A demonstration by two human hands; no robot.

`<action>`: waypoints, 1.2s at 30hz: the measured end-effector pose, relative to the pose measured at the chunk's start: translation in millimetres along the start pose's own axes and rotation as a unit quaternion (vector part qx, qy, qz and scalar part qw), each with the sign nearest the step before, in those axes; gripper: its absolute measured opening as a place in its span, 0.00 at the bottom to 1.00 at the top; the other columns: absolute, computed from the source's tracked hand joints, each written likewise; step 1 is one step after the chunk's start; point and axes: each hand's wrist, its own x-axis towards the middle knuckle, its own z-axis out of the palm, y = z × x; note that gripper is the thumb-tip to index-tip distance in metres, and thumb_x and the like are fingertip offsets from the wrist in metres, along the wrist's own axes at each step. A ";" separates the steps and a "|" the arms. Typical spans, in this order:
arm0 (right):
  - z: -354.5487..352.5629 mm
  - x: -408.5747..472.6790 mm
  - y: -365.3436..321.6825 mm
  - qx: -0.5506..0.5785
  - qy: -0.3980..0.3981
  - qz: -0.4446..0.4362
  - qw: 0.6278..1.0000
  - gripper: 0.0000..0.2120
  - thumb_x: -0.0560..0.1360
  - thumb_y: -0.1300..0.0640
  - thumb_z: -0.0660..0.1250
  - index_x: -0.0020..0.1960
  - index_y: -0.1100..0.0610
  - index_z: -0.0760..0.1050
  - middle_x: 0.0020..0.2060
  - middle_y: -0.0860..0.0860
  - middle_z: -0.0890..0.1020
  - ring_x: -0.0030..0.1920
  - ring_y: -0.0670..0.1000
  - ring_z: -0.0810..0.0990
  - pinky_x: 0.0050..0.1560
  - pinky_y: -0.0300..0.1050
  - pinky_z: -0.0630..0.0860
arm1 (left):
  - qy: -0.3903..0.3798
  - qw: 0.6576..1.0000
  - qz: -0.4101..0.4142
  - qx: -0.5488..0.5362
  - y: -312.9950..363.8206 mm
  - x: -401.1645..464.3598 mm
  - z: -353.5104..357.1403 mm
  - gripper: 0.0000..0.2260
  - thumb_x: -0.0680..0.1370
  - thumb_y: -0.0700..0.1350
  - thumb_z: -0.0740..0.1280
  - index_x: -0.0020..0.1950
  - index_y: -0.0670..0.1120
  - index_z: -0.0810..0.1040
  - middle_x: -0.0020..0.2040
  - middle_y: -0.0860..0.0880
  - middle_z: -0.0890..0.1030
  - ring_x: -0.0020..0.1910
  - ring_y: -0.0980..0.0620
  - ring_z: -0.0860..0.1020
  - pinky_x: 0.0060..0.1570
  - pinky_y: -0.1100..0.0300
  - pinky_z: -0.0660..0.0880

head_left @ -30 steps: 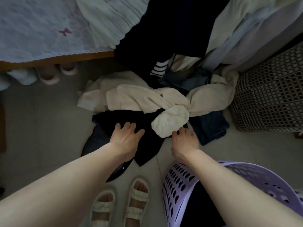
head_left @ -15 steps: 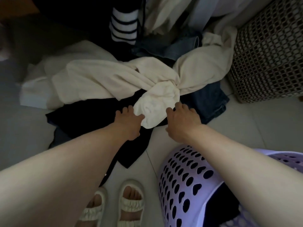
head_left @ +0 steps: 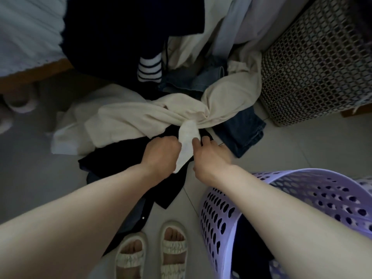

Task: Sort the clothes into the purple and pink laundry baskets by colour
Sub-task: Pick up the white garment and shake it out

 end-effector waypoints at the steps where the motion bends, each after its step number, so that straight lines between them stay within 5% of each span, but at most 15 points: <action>1: -6.0 -5.1 -1.0 0.017 0.005 0.006 1.000 0.35 0.73 0.56 0.68 0.74 0.58 0.53 0.66 0.57 0.66 0.63 0.57 0.69 0.58 0.48 0.67 | 0.031 0.999 -0.003 -0.037 2.4 -6.5 -11.0 0.07 0.77 0.37 0.64 0.54 0.40 0.78 0.53 0.46 0.80 0.50 0.48 0.79 0.42 0.59 0.72; 4: -21.3 -20.8 -2.1 0.092 0.026 0.016 0.995 0.41 0.73 0.58 0.69 0.77 0.54 0.47 0.68 0.58 0.64 0.64 0.59 0.69 0.58 0.50 0.68 | 0.143 0.982 0.022 -0.125 9.1 -26.8 -40.0 0.04 0.74 0.35 0.64 0.44 0.41 0.78 0.41 0.48 0.79 0.39 0.49 0.77 0.32 0.60 0.64; 7: -34.6 -40.0 -0.9 0.235 0.044 -0.005 0.971 0.40 0.73 0.56 0.69 0.76 0.48 0.49 0.64 0.58 0.65 0.61 0.60 0.71 0.59 0.52 0.72 | 0.174 0.959 0.065 -0.213 19.6 -46.8 -64.1 0.11 0.70 0.31 0.61 0.42 0.47 0.70 0.36 0.54 0.71 0.35 0.50 0.72 0.32 0.59 0.64; 11: -44.5 -68.2 3.0 0.326 0.065 -0.003 0.943 0.25 0.75 0.56 0.66 0.69 0.52 0.63 0.64 0.55 0.67 0.59 0.59 0.73 0.57 0.52 0.74 | 0.172 0.948 0.090 -0.251 42.1 -67.0 -89.6 0.12 0.69 0.30 0.61 0.44 0.45 0.66 0.34 0.56 0.69 0.33 0.53 0.69 0.29 0.61 0.62; 14: -51.3 -90.2 11.5 0.428 0.102 0.090 0.893 0.11 0.77 0.54 0.59 0.59 0.54 0.68 0.53 0.54 0.75 0.49 0.56 0.74 0.39 0.45 0.68 | 0.177 0.949 0.111 -0.238 62.5 -79.9 -103.3 0.13 0.70 0.30 0.62 0.45 0.45 0.65 0.34 0.55 0.69 0.34 0.50 0.71 0.31 0.59 0.64; 17: -61.7 -113.6 29.2 0.385 0.142 0.152 0.899 0.09 0.79 0.54 0.54 0.54 0.57 0.68 0.48 0.55 0.74 0.49 0.57 0.74 0.39 0.45 0.63 | 0.188 0.952 0.126 -0.206 81.2 -85.9 -114.0 0.11 0.71 0.32 0.64 0.46 0.46 0.66 0.37 0.53 0.71 0.35 0.45 0.74 0.33 0.52 0.70; 21: -72.1 -152.8 58.8 0.233 0.171 0.186 0.939 0.09 0.78 0.59 0.59 0.58 0.57 0.71 0.55 0.55 0.72 0.55 0.58 0.76 0.44 0.47 0.65 | 0.163 0.959 0.128 -0.195 118.7 -91.6 -129.2 0.08 0.73 0.39 0.65 0.51 0.45 0.71 0.44 0.52 0.74 0.41 0.48 0.74 0.37 0.54 0.69; 27: -59.7 -194.9 101.6 0.229 0.163 0.287 0.916 0.12 0.77 0.60 0.61 0.60 0.58 0.72 0.56 0.55 0.73 0.56 0.59 0.77 0.43 0.46 0.66 | 0.086 0.970 0.166 -0.153 163.9 -96.6 -122.9 0.10 0.74 0.42 0.65 0.54 0.47 0.73 0.50 0.51 0.76 0.46 0.46 0.77 0.41 0.50 0.75; 36: -12.0 -204.9 143.1 0.213 0.115 0.414 0.878 0.18 0.79 0.66 0.55 0.69 0.62 0.63 0.66 0.61 0.68 0.60 0.62 0.76 0.52 0.53 0.74 | 0.027 0.992 0.098 -0.072 146.5 -92.6 -91.9 0.14 0.75 0.41 0.63 0.60 0.49 0.72 0.56 0.52 0.73 0.47 0.48 0.77 0.40 0.56 0.72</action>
